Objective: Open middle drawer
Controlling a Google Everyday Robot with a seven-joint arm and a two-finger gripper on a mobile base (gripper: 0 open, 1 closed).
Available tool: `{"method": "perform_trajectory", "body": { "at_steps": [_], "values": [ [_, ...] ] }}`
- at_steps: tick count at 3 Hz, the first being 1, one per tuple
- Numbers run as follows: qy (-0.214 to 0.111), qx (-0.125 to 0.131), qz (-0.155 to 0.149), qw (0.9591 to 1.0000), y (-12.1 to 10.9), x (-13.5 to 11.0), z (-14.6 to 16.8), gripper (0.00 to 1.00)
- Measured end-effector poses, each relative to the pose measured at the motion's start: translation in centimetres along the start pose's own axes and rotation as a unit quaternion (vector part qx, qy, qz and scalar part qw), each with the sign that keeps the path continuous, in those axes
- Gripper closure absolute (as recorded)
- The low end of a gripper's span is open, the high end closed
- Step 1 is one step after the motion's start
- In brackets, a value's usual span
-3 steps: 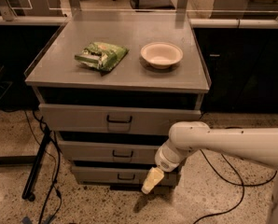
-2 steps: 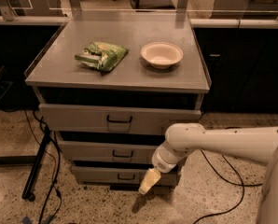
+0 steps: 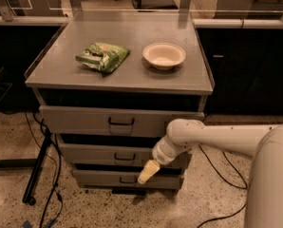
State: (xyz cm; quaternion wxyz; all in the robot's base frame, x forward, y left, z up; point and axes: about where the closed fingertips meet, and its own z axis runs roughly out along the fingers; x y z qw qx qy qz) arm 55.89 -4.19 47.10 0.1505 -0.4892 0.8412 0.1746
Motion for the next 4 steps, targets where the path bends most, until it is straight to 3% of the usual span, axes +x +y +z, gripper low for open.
{"method": "perform_trajectory", "body": {
  "at_steps": [2,4],
  "values": [
    [-0.005,0.011,0.006,0.9999,-0.2,0.9,1.1,0.00],
    [-0.022,0.032,0.013,0.9992,-1.3,1.2,0.3,0.00]
  ]
}}
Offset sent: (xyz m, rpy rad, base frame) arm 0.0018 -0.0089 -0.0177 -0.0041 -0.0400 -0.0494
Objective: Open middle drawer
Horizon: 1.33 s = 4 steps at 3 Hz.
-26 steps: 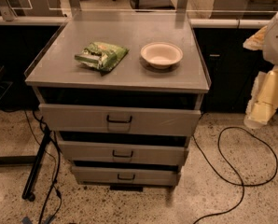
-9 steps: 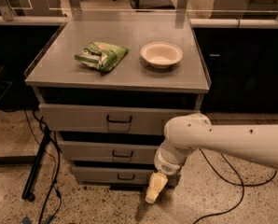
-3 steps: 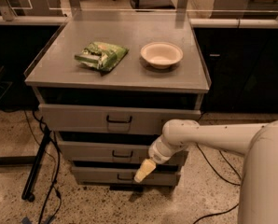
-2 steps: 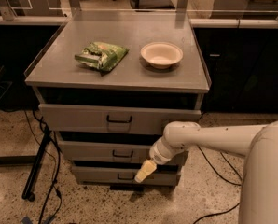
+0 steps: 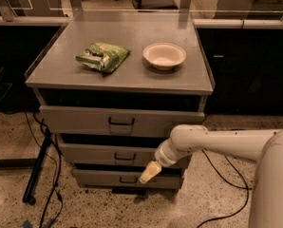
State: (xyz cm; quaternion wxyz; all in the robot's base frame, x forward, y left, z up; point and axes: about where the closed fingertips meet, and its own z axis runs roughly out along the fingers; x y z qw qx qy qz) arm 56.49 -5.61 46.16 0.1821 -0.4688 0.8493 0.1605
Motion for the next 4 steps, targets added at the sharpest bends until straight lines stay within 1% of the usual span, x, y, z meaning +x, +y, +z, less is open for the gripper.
{"method": "perform_trajectory", "body": {
  "at_steps": [1,2,3,4],
  "values": [
    [-0.006,0.001,0.006,1.0000,-0.5,0.1,0.0,0.00],
    [-0.015,-0.005,0.013,0.9998,-1.5,0.2,1.1,0.00],
    [-0.018,-0.003,0.007,0.9998,-3.0,-0.9,1.7,0.00],
    [-0.018,-0.004,0.007,0.9998,-3.0,-1.0,1.8,0.00]
  ]
}}
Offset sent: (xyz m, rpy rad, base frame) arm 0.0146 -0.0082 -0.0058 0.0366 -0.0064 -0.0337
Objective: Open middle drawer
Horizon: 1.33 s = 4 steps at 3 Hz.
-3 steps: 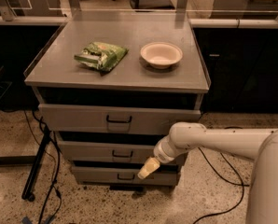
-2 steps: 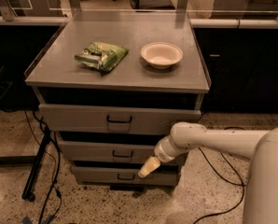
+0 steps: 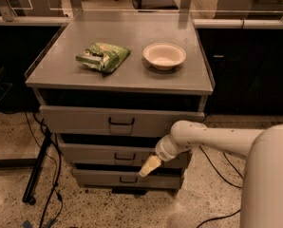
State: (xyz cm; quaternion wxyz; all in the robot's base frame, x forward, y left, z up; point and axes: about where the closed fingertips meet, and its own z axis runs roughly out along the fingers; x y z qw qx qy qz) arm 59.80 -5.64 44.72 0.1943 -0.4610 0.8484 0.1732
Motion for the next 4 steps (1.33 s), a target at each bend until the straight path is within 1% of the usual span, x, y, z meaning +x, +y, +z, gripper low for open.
{"method": "perform_trajectory", "body": {
  "at_steps": [1,2,3,4],
  "values": [
    [0.024,-0.030,0.006,0.9993,1.7,1.7,1.7,0.00],
    [0.024,-0.030,0.006,0.9993,1.7,1.5,1.3,0.00],
    [0.031,-0.039,0.000,0.9988,2.4,2.1,0.4,0.00],
    [0.048,-0.069,-0.005,0.9964,4.5,4.4,-1.5,0.00]
  ]
}}
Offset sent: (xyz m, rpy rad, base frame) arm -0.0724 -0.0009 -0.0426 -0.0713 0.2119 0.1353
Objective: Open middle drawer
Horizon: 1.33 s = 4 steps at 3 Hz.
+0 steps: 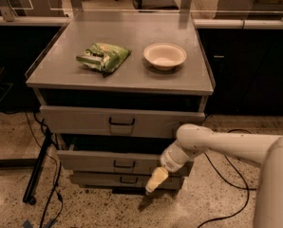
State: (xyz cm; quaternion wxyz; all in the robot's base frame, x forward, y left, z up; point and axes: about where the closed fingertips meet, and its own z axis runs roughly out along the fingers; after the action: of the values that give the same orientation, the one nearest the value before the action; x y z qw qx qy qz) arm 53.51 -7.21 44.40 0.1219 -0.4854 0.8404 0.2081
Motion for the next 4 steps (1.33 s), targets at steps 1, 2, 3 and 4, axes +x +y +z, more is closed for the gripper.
{"method": "perform_trajectory", "body": {
  "at_steps": [1,2,3,4],
  "values": [
    [0.014,-0.030,0.007,0.9994,2.8,3.3,-2.4,0.00],
    [0.021,-0.048,0.007,0.9986,4.5,5.3,-3.7,0.00],
    [0.022,-0.051,0.007,0.9984,4.8,5.6,-3.9,0.00],
    [0.015,-0.052,0.000,0.9985,4.7,4.9,-4.0,0.00]
  ]
}}
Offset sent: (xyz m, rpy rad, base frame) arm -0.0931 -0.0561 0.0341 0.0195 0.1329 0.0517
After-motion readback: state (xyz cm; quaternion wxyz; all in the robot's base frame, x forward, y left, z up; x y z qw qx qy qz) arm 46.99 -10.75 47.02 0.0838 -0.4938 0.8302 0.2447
